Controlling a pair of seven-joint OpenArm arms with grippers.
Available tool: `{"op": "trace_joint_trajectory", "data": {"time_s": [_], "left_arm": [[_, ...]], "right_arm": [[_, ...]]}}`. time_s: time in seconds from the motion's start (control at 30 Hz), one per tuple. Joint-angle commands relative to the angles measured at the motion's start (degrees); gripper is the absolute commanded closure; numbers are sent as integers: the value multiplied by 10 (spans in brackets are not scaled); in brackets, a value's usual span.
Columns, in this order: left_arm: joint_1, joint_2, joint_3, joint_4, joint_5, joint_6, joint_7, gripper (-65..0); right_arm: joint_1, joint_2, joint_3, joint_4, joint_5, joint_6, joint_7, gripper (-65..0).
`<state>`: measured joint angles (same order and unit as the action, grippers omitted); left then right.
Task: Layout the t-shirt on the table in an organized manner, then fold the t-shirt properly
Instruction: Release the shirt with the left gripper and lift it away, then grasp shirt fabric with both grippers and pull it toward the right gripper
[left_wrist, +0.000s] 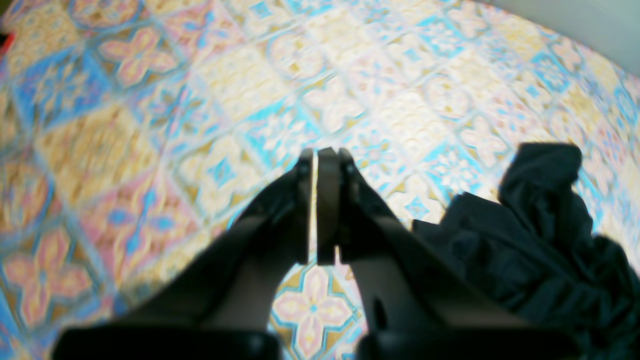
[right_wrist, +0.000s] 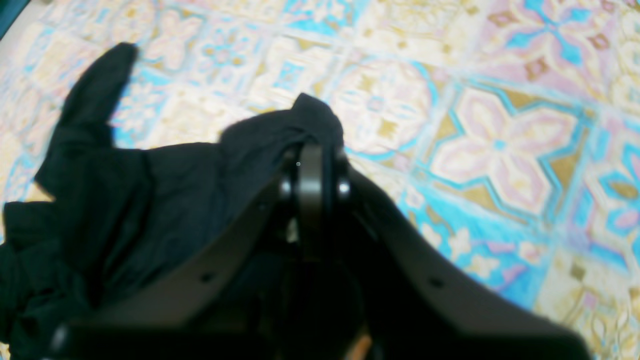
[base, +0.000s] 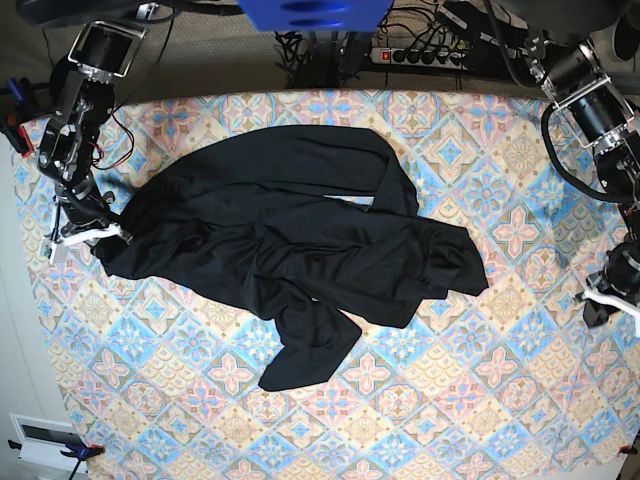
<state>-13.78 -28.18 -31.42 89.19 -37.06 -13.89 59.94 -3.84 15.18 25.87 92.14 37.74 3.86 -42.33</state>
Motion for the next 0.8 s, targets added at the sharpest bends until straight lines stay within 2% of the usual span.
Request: {"op": "trace_joint_trajectory", "data": {"time_s": [0.0,0.13,0.2,0.3,0.43,0.5,0.63,0.77], "left_arm": [[1,-8,27,10,-17,-6,-8,0],[27,-9,133,10,-12,-5,-10,-2],[39,-7,162,8,-12,-3,-11,-26],[57,-3,194,5,-12,-1,-23,-100],[76,16,236,-18,-10,-1,-67,-222],[77,24,256,-40,1,-1,-83,-255],[75,43,294,-82,29,-1,-115,-251],[77,65,317,-88,64,-1,-129,-232]], "right_arm": [[5,10,4,8,5,4,11,0],[5,10,5,7,5,4,11,0],[6,10,5,7,4,4,12,0],[9,11,8,1,3,2,13,0],[9,12,42,-22,3,1,11,0],[9,12,55,-33,3,1,11,0],[5,12,78,-45,1,1,10,-10],[-12,10,85,-34,-58,1,-11,-101]]}}
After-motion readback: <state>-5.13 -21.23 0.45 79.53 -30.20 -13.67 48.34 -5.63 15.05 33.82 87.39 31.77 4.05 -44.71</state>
